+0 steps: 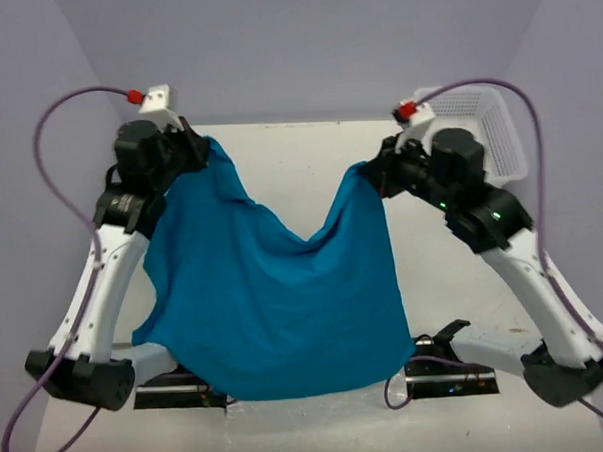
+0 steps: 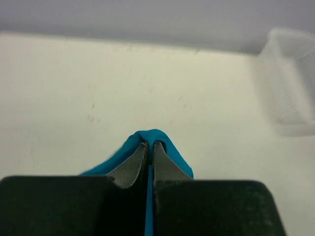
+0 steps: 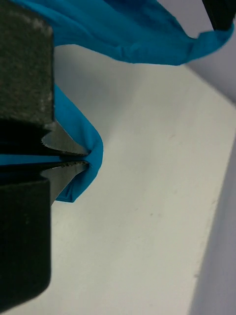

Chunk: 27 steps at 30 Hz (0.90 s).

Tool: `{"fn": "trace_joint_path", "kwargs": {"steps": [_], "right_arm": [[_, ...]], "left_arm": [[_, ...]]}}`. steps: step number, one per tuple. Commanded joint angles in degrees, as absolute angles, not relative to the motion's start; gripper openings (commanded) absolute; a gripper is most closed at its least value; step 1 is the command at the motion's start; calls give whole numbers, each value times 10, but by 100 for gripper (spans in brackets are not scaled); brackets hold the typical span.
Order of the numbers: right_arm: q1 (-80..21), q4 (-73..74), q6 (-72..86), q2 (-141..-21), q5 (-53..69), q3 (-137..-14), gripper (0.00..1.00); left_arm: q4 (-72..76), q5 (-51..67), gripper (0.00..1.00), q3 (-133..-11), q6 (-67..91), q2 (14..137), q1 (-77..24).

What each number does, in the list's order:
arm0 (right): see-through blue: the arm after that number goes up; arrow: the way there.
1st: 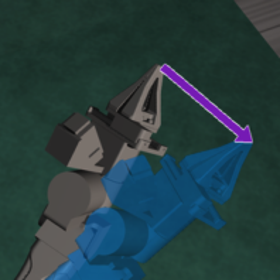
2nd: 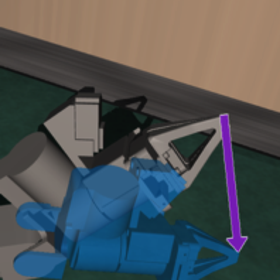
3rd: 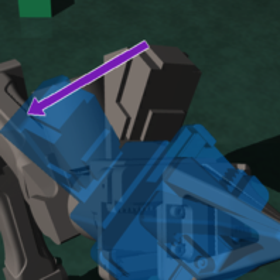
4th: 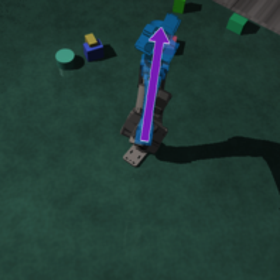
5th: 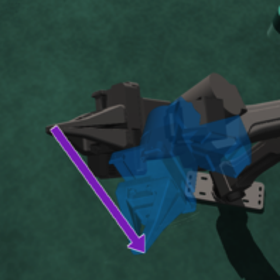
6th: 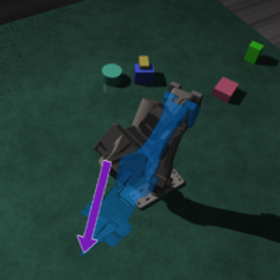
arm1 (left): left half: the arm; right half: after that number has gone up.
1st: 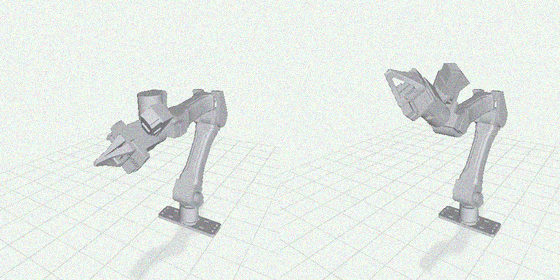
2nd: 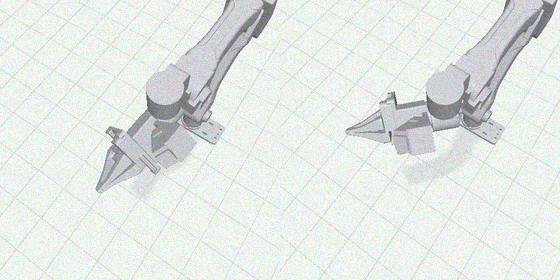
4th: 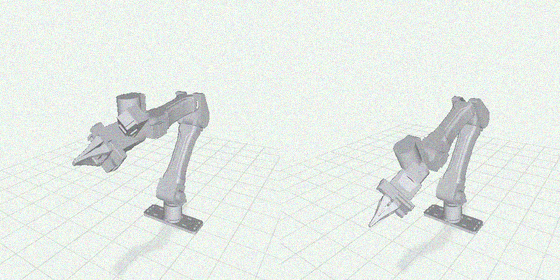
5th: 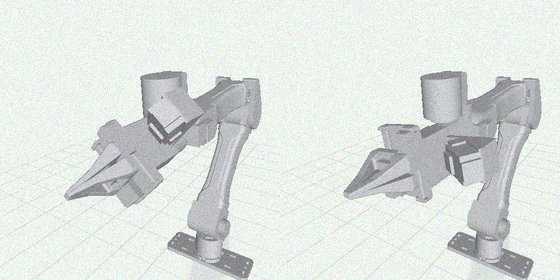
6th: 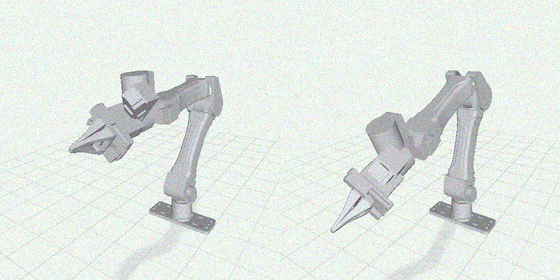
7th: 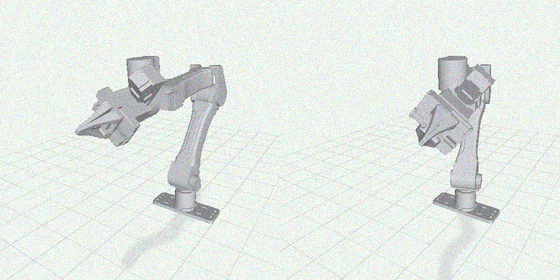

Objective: Fold and stack the t-shirts
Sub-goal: Flatten out the tshirt

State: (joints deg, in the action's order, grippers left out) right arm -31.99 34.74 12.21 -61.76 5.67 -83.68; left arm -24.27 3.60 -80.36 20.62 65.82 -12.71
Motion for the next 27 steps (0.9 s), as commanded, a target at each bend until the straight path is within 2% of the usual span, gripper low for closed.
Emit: {"fn": "trace_joint_path", "kwargs": {"steps": [1,4,9,27], "right_arm": [[-286,272,152,-699,-22,-783,0],[-244,260,153,-791,-25,-789,0],[-202,263,136,-923,-18,-863,0],[-130,307,81,-1159,-4,-1104,0]], "left_arm": [[-214,-42,0,-749,211,698,-122],[-162,-71,0,-715,210,758,-122],[-133,-93,0,-746,186,840,-122],[-84,-150,0,-886,91,1038,-115]]}}
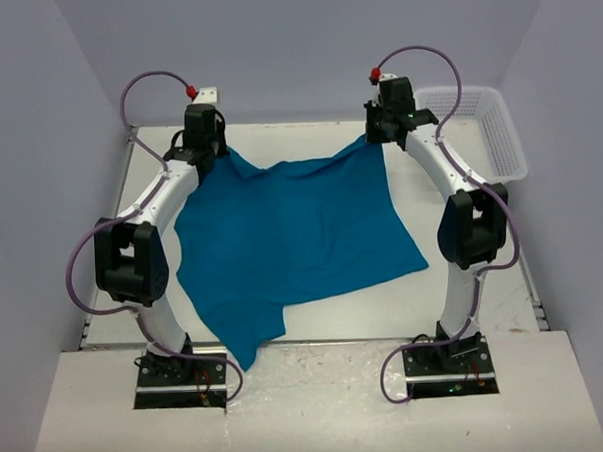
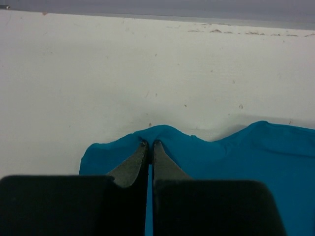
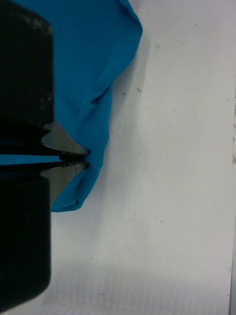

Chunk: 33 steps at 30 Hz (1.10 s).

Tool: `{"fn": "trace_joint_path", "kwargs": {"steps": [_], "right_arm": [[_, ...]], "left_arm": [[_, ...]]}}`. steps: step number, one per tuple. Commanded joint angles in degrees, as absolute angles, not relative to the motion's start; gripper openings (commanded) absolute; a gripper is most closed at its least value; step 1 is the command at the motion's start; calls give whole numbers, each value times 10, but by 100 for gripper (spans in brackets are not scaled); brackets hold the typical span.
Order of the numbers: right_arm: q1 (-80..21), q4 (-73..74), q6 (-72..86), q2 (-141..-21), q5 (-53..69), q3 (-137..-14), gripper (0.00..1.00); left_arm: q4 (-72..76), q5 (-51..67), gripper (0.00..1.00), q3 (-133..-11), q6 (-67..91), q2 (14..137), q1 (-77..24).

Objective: Fold and stack the t-shirts
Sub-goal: Flatten out the tshirt

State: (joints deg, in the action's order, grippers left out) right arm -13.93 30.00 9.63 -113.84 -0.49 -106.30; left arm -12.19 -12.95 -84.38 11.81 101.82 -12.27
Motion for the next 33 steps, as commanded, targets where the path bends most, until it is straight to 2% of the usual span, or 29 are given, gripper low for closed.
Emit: {"fn": "trace_joint_path", "kwargs": {"steps": [1,12,26,27,28,29,30,31,32,33], "right_arm": [[-127,308,79,-1169,-4,-1125,0],[-105,361,69,-1294,20,-1297,0],[-84,368,50,-1351,51,-1365,0],[-84,368,50,-1353,50,-1374,0],[-84,370,50,-1355,46,-1376,8],[-84,370,50,-1356,46,-1380,21],[-84,370,47,-1355,44,-1385,48],[-84,367,47,-1354,40,-1385,62],[-84,367,46,-1347,40,-1386,72],[-84,366,44,-1342,39,-1386,84]], "left_arm": [[-84,-160,0,-893,90,1046,-115],[-125,-154,0,-1035,70,1169,-86],[-141,-162,0,-1199,39,1291,-85],[-133,-172,5,-1195,40,1289,-85],[-127,-178,13,-1190,43,1285,-85],[-124,-185,36,-1182,44,1275,-86],[-116,-198,46,-1176,44,1268,-86],[-113,-206,71,-1171,46,1253,-86],[-109,-214,87,-1165,47,1245,-86],[-107,-227,97,-1160,49,1236,-86]]}}
